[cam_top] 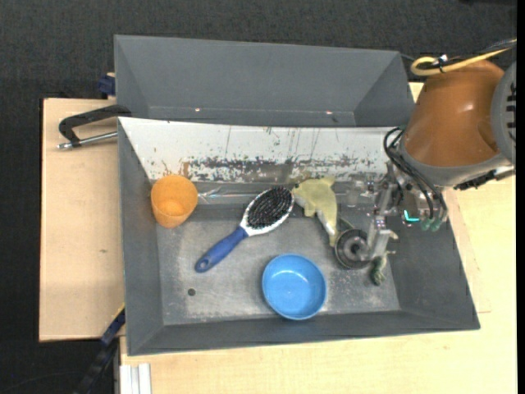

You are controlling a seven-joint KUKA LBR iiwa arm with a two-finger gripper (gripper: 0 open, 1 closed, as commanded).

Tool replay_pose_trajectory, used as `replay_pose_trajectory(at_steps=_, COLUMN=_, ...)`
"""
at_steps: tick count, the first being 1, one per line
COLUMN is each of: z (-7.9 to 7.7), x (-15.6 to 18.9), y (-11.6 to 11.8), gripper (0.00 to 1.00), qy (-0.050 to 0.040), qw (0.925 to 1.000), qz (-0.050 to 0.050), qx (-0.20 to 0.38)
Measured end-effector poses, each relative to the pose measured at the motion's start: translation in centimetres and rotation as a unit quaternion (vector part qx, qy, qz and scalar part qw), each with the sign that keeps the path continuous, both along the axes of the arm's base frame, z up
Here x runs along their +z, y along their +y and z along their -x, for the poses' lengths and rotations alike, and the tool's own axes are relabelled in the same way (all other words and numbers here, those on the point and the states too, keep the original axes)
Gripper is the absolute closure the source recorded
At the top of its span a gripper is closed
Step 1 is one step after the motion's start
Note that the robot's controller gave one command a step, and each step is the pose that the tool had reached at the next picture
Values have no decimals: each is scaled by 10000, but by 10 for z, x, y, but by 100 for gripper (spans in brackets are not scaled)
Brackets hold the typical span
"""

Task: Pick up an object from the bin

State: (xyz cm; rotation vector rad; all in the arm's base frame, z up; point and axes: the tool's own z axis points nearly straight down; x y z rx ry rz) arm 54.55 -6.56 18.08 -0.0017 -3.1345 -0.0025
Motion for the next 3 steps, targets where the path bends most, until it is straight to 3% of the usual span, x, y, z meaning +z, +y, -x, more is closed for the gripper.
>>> replay_pose_trajectory(at_steps=1, z=-4, x=-105, y=-17, gripper=0, qy=-2, qw=10000, qz=0, qx=-3)
replay_pose_trajectory(at_steps=2, z=-7, x=-101, y=-17, gripper=100, qy=-39, qw=10000, qz=5, qx=10)
replay_pose_trajectory(at_steps=3, z=7, x=26, y=-39, gripper=100, qy=-104, qw=9955, qz=23, qx=944)
